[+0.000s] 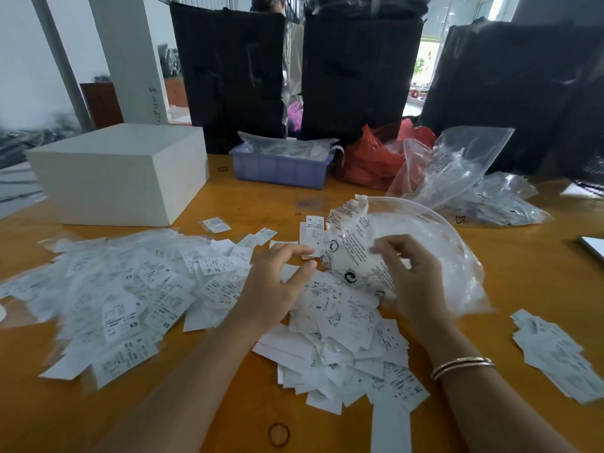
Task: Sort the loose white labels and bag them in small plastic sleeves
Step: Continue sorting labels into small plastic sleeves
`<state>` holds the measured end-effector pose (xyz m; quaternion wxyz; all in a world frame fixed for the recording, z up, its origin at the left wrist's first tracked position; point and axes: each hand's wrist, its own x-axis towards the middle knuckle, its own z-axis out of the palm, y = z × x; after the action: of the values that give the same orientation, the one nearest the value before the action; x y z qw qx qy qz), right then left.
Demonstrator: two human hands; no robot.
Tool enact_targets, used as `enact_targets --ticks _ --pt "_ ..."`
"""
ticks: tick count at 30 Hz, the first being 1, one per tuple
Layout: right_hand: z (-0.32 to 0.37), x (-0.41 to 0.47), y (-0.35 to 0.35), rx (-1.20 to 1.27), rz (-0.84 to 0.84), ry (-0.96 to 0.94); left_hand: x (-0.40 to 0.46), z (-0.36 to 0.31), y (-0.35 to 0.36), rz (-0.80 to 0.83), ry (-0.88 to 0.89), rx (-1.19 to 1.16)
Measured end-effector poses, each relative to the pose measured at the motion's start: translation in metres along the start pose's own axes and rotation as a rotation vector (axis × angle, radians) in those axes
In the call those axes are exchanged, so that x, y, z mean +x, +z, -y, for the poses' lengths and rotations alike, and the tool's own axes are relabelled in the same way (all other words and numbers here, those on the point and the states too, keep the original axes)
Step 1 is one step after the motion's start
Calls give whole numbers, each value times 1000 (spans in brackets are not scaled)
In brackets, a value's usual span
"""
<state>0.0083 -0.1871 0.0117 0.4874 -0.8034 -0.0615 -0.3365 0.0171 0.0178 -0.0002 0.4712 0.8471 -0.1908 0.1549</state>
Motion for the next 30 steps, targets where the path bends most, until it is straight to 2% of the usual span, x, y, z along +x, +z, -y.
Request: enact_targets --ticks 4,8,12,17,19,22,27,30 --pt "16 -9 9 132 377 -29 -2 -6 -1 150 40 -31" --pt "19 -12 10 115 494 -82 -1 -5 1 203 67 -8" --pt "15 -9 6 84 531 -31 1 -6 1 75 -27 -180" --pt "2 -4 -10 -386 871 -144 5 0 -4 -94 -173 -398" --pt "0 -4 -12 -471 941 -136 6 1 -5 -118 -199 -445" --pt "1 -3 -14 -476 904 -152 5 1 -5 -116 -213 -456" --pt "7 -8 -8 -431 711 -144 6 0 -5 -107 -221 -440" --pt "9 -11 -3 -242 470 -60 5 -2 -5 -123 -221 -430"
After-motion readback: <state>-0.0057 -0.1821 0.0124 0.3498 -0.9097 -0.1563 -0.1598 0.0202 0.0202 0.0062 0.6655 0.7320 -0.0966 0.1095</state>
